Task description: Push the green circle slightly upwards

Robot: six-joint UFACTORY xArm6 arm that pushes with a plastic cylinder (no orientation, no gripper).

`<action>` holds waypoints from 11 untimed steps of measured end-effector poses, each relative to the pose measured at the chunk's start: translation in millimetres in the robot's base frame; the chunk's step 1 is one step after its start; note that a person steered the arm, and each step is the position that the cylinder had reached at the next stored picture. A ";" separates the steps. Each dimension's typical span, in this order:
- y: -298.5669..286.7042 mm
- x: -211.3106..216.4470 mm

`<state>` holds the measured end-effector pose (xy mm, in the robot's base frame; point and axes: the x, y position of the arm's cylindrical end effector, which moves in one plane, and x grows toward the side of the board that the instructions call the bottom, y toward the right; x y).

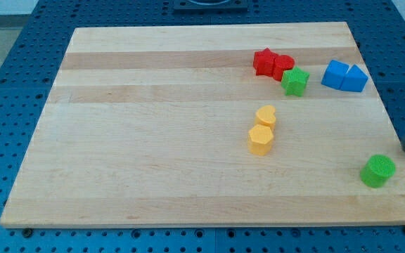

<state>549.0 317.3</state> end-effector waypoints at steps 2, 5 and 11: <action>-21.6 68.9; -121.8 38.8; -89.5 15.2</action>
